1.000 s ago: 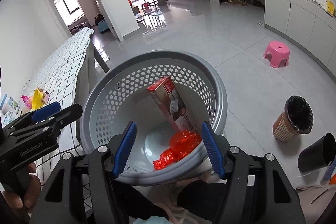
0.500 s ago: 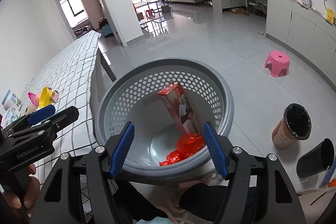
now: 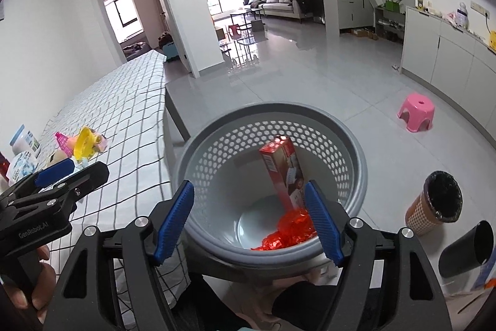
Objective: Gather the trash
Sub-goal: 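Move both open tools back over the table items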
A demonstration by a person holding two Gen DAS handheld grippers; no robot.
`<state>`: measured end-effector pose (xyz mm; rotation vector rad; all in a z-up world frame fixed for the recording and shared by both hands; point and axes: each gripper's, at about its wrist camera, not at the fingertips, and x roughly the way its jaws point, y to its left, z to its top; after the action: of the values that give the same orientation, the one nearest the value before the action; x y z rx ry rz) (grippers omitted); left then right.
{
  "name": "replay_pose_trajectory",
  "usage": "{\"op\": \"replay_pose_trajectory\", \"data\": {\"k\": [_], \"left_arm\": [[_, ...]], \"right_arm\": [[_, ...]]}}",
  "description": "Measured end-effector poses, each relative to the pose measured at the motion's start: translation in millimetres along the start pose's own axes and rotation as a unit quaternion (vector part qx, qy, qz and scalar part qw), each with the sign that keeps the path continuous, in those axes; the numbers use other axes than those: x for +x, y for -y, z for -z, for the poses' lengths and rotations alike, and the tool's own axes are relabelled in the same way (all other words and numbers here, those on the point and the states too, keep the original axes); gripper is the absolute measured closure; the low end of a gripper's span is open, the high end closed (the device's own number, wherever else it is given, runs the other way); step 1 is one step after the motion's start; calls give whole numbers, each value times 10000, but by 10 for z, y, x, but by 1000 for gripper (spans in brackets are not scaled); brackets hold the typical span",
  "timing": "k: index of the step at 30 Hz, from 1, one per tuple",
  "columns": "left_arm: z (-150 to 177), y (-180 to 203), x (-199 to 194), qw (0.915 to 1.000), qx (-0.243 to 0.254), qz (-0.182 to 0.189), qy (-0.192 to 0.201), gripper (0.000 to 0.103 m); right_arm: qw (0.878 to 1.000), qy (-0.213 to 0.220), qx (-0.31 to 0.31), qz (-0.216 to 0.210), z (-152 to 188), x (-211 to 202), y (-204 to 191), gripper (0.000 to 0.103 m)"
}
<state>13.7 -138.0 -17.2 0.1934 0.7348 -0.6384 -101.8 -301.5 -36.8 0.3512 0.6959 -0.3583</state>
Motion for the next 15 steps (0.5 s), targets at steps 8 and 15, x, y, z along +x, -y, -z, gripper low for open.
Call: {"op": "replay_pose_trajectory", "data": {"k": [8,15], "left_arm": [[21,-301,-171,9993,-169,-297,129,12],[46,-699,-236,9966,-490,-643,173,10]], "right_arm": [[9996,84,-233,-161,-59,15,-254,31],[9977,34,-558,-383,-119,165,-570,31]]}}
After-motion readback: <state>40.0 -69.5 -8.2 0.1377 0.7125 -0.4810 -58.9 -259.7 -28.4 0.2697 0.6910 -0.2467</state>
